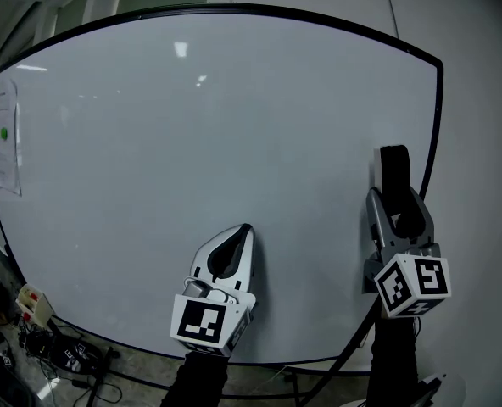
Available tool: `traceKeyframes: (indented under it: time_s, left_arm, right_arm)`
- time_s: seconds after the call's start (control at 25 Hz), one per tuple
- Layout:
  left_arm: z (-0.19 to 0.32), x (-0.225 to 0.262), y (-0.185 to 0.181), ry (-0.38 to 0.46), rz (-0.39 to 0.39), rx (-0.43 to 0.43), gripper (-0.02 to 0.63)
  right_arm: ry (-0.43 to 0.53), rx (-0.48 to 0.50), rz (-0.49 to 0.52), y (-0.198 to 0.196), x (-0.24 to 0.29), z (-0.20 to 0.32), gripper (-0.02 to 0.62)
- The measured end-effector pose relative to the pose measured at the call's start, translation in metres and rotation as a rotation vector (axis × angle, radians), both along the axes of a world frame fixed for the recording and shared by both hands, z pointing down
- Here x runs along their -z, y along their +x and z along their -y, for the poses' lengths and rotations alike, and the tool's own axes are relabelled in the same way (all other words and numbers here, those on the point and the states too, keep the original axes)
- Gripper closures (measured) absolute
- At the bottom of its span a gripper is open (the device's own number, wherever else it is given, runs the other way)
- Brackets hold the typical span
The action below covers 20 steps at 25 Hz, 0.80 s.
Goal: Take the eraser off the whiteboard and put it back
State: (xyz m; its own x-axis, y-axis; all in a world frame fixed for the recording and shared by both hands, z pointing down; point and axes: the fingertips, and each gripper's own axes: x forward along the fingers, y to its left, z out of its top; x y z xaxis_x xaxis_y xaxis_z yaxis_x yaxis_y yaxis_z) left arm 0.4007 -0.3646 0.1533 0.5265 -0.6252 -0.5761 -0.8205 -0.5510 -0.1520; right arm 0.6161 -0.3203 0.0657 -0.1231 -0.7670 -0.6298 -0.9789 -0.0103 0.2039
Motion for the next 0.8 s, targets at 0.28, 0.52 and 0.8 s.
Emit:
traceKeyframes:
  time_s: [0.28,0.52,0.8]
  left_arm:
    - [-0.002,0.015,0.001,0.035,0.001,0.007,0.600]
    - [0.002,0.023,0.004,0.043,0.012,-0.003,0.600]
    - [-0.004,0.033,0.003,0.072,0.023,-0.016,0.600]
  right_arm:
    - [0.027,-0.012,0.001,0.005,0.018,0.006,0.324]
    - [0.044,-0.041,0.009,0.014,0.042,0.003,0.324]
    - [0.069,-0.056,0.078,0.037,0.086,-0.002,0.324]
